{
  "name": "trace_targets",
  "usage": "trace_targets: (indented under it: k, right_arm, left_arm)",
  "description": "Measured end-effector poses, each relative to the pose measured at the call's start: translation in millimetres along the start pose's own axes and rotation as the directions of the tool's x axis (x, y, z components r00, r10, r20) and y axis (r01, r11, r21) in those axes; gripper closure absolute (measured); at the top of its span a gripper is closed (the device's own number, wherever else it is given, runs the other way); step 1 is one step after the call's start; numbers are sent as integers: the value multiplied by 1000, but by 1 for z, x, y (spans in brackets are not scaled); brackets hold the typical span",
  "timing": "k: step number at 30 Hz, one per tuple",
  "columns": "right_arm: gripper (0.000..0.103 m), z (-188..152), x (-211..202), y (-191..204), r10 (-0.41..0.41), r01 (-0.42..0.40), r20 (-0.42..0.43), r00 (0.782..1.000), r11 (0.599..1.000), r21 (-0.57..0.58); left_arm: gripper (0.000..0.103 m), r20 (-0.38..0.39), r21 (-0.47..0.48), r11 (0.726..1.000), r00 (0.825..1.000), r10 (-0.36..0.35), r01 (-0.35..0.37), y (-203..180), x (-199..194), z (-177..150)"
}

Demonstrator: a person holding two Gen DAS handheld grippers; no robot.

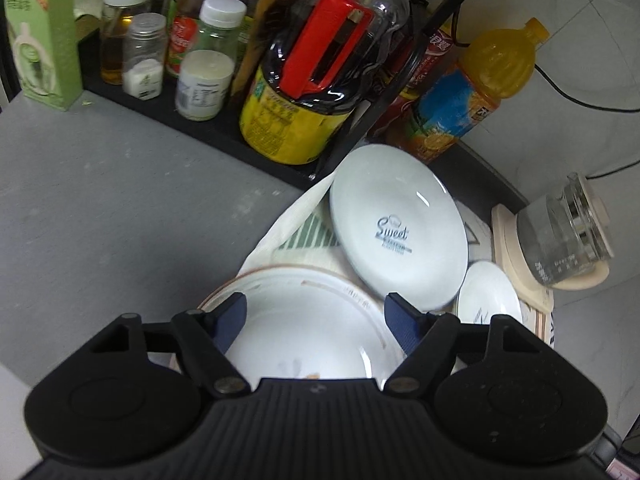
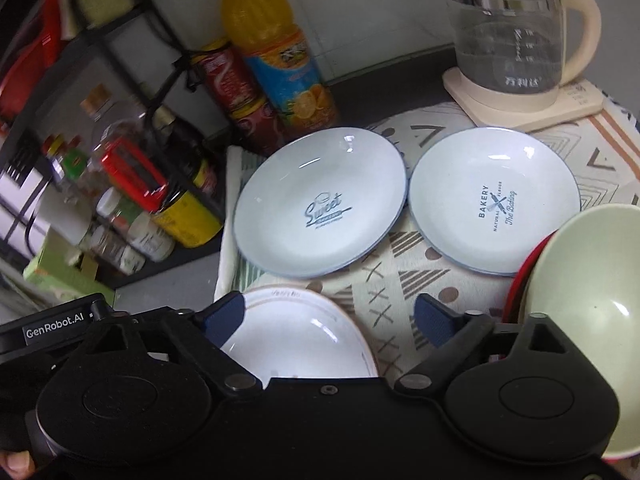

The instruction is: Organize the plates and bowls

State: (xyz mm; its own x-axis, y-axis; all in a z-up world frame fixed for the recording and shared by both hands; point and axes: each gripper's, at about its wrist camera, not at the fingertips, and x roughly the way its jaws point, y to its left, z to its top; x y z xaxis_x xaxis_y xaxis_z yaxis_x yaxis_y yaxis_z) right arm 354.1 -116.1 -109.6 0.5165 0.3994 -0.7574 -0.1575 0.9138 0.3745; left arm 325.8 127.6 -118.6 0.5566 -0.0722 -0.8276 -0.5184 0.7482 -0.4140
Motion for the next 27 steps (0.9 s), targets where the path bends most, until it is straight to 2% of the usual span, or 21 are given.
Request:
trace_targets:
  k: [6, 10, 14, 19, 22, 27]
  right_arm:
    - [16, 15, 20, -7, -1, 2, -18, 1000, 999, 34]
    - [27, 25, 40, -16, -26, 32, -61, 998, 995, 98]
    - [41, 30, 57, -26, -14, 29, -87, 996, 985, 173]
    - [59, 33, 75, -30, -8, 32, -104, 995, 973, 230]
    - [64, 34, 86, -34, -15, 44, -109, 994, 963, 265]
    - [68, 35, 101, -41, -15, 53, -125, 992, 950, 308]
  left_arm:
    - [36, -12, -16, 1000, 1000, -23, 23, -10, 27, 13]
    - [47, -21, -34, 999, 999, -39, 39, -14, 42, 21]
    - [62, -36, -61, 997, 998, -44, 41, -13, 57, 26]
    - [73, -42, -80, 996, 998, -38, 35, -12, 73, 30]
    - [74, -54, -95, 995, 998, -41, 36, -12, 83, 32]
    - [80, -65, -107, 994, 997, -42, 35, -14, 101, 35]
